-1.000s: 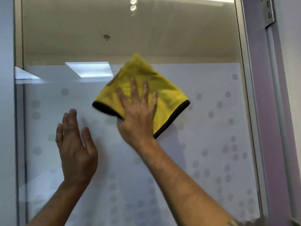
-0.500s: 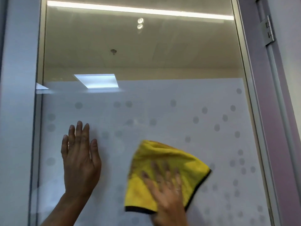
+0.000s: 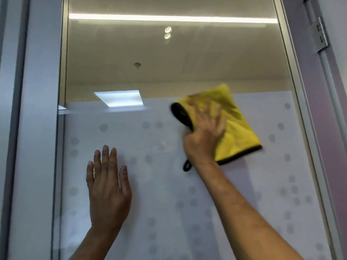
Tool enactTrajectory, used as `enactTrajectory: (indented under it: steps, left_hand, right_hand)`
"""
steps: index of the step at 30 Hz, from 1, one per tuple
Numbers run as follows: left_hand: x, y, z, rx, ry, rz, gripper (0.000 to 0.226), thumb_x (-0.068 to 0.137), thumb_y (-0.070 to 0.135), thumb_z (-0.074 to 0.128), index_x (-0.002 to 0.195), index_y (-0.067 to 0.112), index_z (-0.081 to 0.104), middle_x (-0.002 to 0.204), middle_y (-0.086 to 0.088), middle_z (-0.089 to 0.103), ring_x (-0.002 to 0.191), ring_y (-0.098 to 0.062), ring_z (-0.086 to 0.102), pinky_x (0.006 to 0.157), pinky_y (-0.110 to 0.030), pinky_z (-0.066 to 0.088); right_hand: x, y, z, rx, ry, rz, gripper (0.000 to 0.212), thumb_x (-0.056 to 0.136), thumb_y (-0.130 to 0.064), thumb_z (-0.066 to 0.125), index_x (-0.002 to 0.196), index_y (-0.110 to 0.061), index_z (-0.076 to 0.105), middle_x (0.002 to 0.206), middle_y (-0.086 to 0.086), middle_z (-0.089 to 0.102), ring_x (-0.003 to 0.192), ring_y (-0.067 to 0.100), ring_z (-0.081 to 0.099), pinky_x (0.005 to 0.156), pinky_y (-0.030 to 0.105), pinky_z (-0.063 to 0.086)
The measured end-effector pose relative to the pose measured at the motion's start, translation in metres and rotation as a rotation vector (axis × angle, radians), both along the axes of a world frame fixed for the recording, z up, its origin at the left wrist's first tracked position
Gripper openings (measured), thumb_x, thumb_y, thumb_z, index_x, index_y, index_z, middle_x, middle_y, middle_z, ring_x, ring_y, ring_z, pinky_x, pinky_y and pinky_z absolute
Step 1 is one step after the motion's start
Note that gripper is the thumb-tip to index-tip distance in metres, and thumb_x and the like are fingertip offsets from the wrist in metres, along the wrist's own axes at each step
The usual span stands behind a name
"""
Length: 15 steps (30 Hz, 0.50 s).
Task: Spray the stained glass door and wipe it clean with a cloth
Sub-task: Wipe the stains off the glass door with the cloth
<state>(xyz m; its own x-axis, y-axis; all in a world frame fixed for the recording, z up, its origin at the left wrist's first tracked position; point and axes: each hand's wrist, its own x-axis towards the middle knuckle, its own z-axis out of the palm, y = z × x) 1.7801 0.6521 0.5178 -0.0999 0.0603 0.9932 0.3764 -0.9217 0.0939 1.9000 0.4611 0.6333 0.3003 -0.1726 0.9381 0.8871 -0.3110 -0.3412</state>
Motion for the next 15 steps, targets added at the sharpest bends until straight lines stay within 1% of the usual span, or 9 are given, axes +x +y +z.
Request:
enactTrajectory:
  steps: [2, 4, 6, 8, 10, 12, 13, 14, 15]
  left_hand:
    - [0.001, 0.000, 0.000, 0.009, -0.011, 0.004, 0.056, 0.109, 0.025, 0.034, 0.158, 0.001, 0.038, 0.168, -0.018, 0.034, 0.160, -0.033, 0.026, 0.132, -0.051, 0.016]
    - [0.001, 0.000, 0.001, 0.006, -0.029, -0.032, 0.054, 0.109, 0.022, 0.033, 0.159, 0.001, 0.038, 0.167, -0.019, 0.037, 0.160, -0.033, 0.027, 0.132, -0.050, 0.016]
    - [0.000, 0.001, 0.001, -0.010, -0.046, -0.106, 0.055, 0.108, 0.019, 0.030, 0.160, 0.003, 0.034, 0.166, -0.018, 0.040, 0.160, -0.030, 0.027, 0.133, -0.046, 0.013]
    - [-0.002, 0.003, 0.000, -0.003, -0.040, -0.149, 0.058, 0.104, 0.015, 0.030, 0.161, 0.003, 0.031, 0.166, -0.017, 0.040, 0.160, -0.028, 0.025, 0.134, -0.043, 0.011]
    - [-0.002, 0.003, -0.001, 0.016, -0.031, -0.153, 0.057, 0.105, 0.014, 0.030, 0.160, 0.001, 0.032, 0.165, -0.019, 0.040, 0.159, -0.029, 0.026, 0.134, -0.043, 0.011]
    - [-0.001, 0.002, 0.000, 0.012, -0.058, -0.140, 0.053, 0.108, 0.017, 0.032, 0.159, 0.001, 0.035, 0.164, -0.020, 0.042, 0.158, -0.031, 0.029, 0.134, -0.042, 0.012]
    - [0.000, 0.002, 0.001, 0.008, -0.066, -0.134, 0.053, 0.109, 0.018, 0.032, 0.158, 0.002, 0.037, 0.164, -0.019, 0.042, 0.159, -0.030, 0.029, 0.134, -0.040, 0.012]
    - [0.000, 0.002, 0.001, 0.008, -0.067, -0.126, 0.052, 0.109, 0.020, 0.031, 0.158, 0.002, 0.038, 0.164, -0.018, 0.042, 0.159, -0.030, 0.028, 0.134, -0.040, 0.011]
    - [0.001, 0.002, 0.001, 0.014, -0.066, -0.115, 0.052, 0.109, 0.021, 0.031, 0.157, 0.003, 0.039, 0.165, -0.018, 0.041, 0.160, -0.029, 0.027, 0.134, -0.041, 0.012]
  right_hand:
    - [-0.023, 0.017, 0.013, -0.203, -0.159, 0.065, 0.083, 0.067, -0.025, 0.049, 0.150, -0.025, 0.054, 0.167, 0.008, 0.033, 0.159, 0.038, 0.015, 0.126, 0.054, 0.004]
    - [-0.038, 0.031, 0.008, -0.377, -0.293, 0.125, 0.079, 0.069, -0.025, 0.051, 0.148, -0.023, 0.056, 0.167, 0.005, 0.035, 0.159, 0.036, 0.014, 0.126, 0.056, 0.004]
    - [-0.043, 0.037, -0.014, -0.462, -0.393, 0.165, 0.075, 0.071, -0.024, 0.054, 0.146, -0.021, 0.057, 0.166, 0.002, 0.038, 0.159, 0.034, 0.016, 0.126, 0.058, 0.004]
    - [-0.038, 0.033, -0.050, -0.533, -0.455, 0.214, 0.075, 0.073, -0.026, 0.049, 0.148, -0.020, 0.055, 0.167, 0.000, 0.037, 0.160, 0.031, 0.016, 0.127, 0.057, 0.003]
    - [-0.028, 0.024, -0.091, -0.611, -0.495, 0.194, 0.081, 0.071, -0.030, 0.045, 0.150, -0.020, 0.051, 0.169, -0.002, 0.032, 0.160, 0.029, 0.012, 0.127, 0.057, 0.005]
    - [-0.010, 0.011, -0.137, -0.651, -0.534, 0.125, 0.079, 0.074, -0.031, 0.049, 0.152, -0.021, 0.049, 0.170, -0.003, 0.028, 0.161, 0.028, 0.011, 0.126, 0.058, 0.011]
    - [0.000, 0.001, -0.158, -0.634, -0.584, 0.068, 0.070, 0.082, -0.033, 0.048, 0.151, -0.022, 0.050, 0.169, -0.004, 0.030, 0.160, 0.028, 0.015, 0.125, 0.057, 0.016]
    - [0.013, -0.008, -0.181, -0.601, -0.614, 0.010, 0.059, 0.093, -0.035, 0.041, 0.149, -0.023, 0.053, 0.167, -0.004, 0.034, 0.158, 0.029, 0.022, 0.123, 0.055, 0.022]
    - [0.025, -0.019, -0.196, -0.587, -0.601, -0.079, 0.053, 0.101, -0.037, 0.032, 0.147, -0.025, 0.056, 0.165, -0.005, 0.038, 0.157, 0.028, 0.027, 0.119, 0.054, 0.028]
